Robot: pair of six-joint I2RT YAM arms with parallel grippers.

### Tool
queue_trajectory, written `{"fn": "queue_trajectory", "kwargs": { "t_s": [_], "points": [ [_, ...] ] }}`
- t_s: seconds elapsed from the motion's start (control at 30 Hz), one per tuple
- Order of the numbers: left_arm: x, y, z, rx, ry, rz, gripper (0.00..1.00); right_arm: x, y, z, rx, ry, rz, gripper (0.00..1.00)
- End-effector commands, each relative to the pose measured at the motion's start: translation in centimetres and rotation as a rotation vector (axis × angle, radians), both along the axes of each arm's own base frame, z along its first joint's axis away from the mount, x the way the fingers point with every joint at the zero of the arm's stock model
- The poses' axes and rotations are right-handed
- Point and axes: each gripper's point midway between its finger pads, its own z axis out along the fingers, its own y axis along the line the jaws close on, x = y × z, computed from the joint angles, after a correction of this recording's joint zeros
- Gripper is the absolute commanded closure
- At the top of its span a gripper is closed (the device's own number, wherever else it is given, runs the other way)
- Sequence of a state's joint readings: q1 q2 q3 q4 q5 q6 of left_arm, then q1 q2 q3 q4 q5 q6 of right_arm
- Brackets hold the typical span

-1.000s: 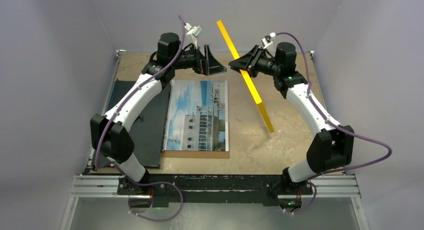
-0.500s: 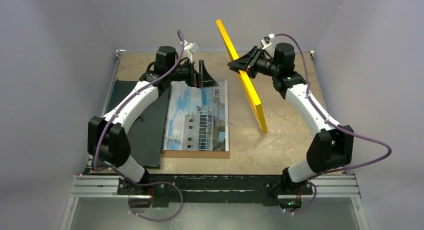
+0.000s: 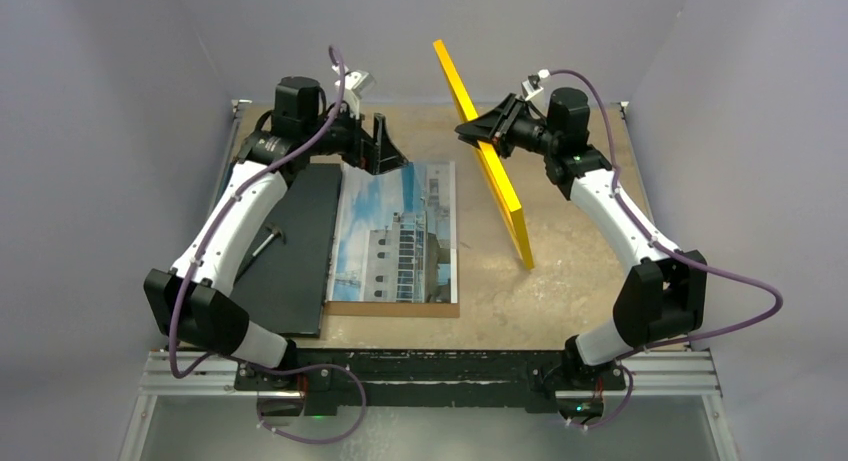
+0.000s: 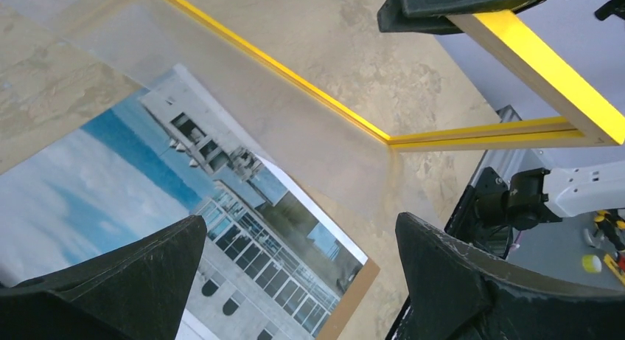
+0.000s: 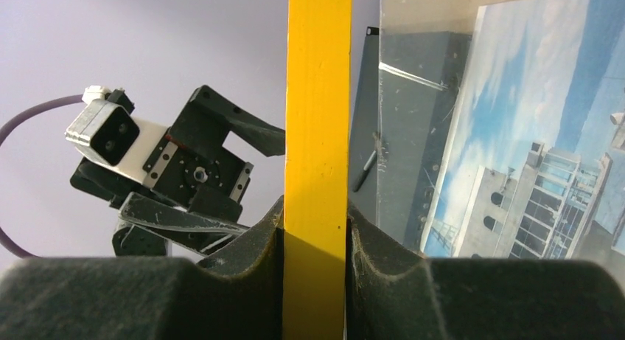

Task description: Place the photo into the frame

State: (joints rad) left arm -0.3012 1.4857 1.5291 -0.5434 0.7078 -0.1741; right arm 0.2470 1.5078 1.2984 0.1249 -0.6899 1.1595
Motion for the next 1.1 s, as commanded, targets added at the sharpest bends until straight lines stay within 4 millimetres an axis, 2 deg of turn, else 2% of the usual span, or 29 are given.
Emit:
{"fn": "queue_trajectory", "kwargs": {
  "t_s": [0.0, 0.1, 0.2, 0.4, 0.57, 0.77, 1.07],
  "points": [
    [0.1, 1.9, -1.9, 0.094, 0.038, 0.106, 0.0, -0.4, 0.0, 4.2, 0.041, -0.173, -0.002, 0.77],
    [1.2, 2.2, -2.1, 0.06, 0.055, 0.199, 0.0, -0.6, -0.1, 3.8, 0.045, -0.165, -0.004, 0.77],
    [2.1, 1.5, -2.1, -0.005, 0.111, 0.235, 0.0, -0.7, -0.1, 3.6, 0.047, -0.159, -0.005, 0.77],
    [3.0, 1.1, -5.5, -0.033, 0.296, 0.322, 0.0, -0.8, -0.1, 4.0, 0.057, -0.167, -0.009, 0.78],
    [4.3, 0.1, -4.9, -0.115, 0.31, 0.345, 0.0, -0.8, -0.1, 4.1, 0.064, -0.164, -0.015, 0.8],
    [5.5, 0.0, -6.5, -0.12, 0.344, 0.386, 0.0, -0.8, 0.3, 4.2, 0.072, -0.167, -0.014, 0.8],
    [6.6, -1.8, -7.2, -0.128, 0.34, 0.35, 0.0, -0.7, 1.0, 3.7, 0.073, -0.154, -0.013, 0.82]
  ]
}}
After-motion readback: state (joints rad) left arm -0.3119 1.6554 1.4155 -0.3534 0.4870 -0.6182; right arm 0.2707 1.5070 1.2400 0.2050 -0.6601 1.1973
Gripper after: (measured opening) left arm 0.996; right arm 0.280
